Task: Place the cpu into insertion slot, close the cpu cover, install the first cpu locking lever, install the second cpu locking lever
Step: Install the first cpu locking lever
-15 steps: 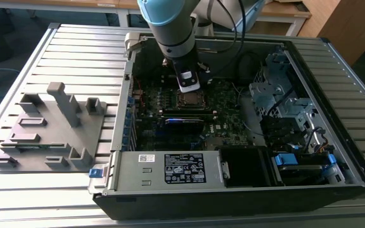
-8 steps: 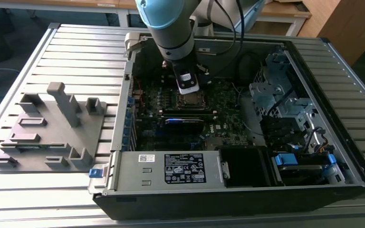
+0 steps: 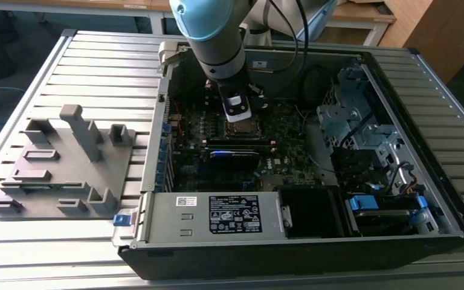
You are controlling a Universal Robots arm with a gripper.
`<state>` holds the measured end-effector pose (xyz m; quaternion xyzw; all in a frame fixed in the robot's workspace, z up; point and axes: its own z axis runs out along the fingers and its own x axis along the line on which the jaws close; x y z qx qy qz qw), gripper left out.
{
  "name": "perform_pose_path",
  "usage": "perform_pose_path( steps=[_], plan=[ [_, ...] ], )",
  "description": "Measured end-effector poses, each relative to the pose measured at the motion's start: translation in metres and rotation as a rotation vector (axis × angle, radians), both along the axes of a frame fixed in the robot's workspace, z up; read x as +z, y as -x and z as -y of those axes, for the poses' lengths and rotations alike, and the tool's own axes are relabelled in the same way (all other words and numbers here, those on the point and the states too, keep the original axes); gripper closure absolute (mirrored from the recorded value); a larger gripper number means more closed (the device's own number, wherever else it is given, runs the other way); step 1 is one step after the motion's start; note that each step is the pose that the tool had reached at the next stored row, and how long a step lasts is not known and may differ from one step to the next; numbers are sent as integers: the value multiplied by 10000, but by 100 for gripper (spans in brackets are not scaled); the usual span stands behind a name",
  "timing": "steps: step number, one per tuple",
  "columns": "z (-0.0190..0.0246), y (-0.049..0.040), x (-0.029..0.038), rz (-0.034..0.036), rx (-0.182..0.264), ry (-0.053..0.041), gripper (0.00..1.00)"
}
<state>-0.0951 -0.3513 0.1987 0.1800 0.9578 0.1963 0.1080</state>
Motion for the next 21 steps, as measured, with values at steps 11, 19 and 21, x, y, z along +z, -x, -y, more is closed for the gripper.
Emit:
perform_pose_path(
  steps=[11, 19, 21],
  plan=[
    [-4, -5, -56, 5, 0, 33, 90],
    [-43, -50, -77, 6, -2, 124, 90],
    [-54, -61, -82, 6, -1, 161, 90]
  ],
)
